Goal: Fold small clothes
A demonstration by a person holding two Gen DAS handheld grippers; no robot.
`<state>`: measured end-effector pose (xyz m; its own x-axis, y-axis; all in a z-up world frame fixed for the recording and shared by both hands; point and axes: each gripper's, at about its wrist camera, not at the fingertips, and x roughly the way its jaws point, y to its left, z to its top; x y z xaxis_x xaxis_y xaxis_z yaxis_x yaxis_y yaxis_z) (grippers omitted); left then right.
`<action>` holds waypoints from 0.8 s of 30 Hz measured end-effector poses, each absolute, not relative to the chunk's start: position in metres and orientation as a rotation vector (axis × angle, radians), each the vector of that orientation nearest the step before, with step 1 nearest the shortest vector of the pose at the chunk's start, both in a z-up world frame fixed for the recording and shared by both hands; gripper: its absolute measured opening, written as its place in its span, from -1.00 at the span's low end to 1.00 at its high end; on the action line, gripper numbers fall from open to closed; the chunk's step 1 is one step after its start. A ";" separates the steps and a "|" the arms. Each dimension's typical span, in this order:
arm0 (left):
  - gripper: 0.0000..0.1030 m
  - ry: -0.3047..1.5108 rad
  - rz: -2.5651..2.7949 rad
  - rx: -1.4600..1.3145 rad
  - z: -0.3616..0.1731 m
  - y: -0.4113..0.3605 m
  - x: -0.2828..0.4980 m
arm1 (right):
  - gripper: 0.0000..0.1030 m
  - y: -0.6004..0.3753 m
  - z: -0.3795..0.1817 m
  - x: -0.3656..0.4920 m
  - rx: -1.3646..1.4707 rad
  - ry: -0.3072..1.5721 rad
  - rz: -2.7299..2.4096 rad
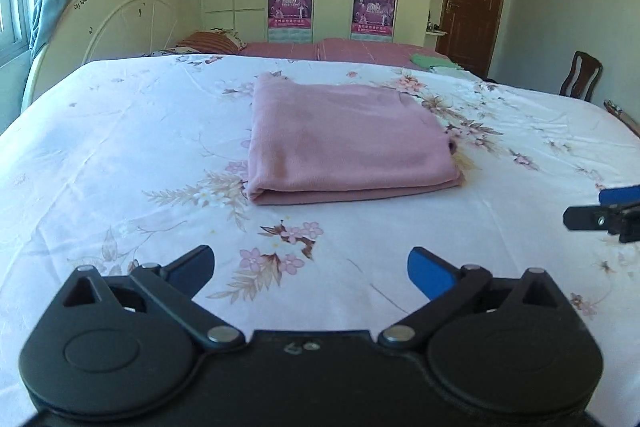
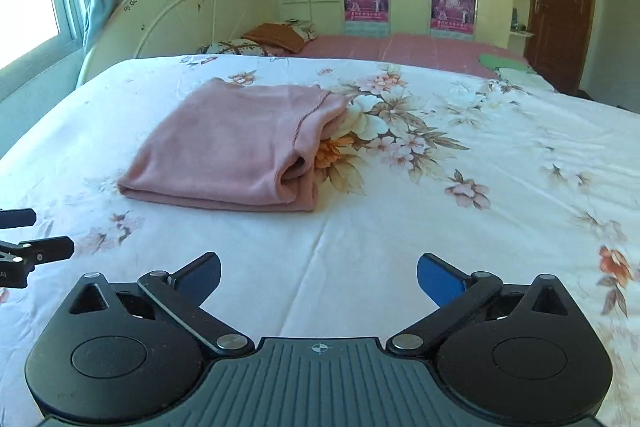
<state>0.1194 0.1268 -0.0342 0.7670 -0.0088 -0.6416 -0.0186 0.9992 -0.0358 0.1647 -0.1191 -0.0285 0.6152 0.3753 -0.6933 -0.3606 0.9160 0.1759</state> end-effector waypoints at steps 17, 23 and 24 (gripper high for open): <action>0.99 0.493 0.002 -0.068 0.073 0.069 -0.037 | 1.00 -0.131 0.088 -0.033 -0.065 0.601 0.362; 0.99 0.437 -0.023 -0.041 0.090 0.055 -0.059 | 1.00 -0.140 0.116 -0.055 -0.023 0.524 0.349; 0.99 0.432 -0.025 -0.040 0.092 0.054 -0.061 | 1.00 -0.142 0.119 -0.058 -0.015 0.515 0.352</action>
<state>-0.0608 0.0539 0.0920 0.9079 -0.0331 -0.4178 0.0162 0.9989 -0.0439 -0.0576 -0.1420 0.1193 0.8117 0.3262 -0.4845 -0.3336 0.9398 0.0737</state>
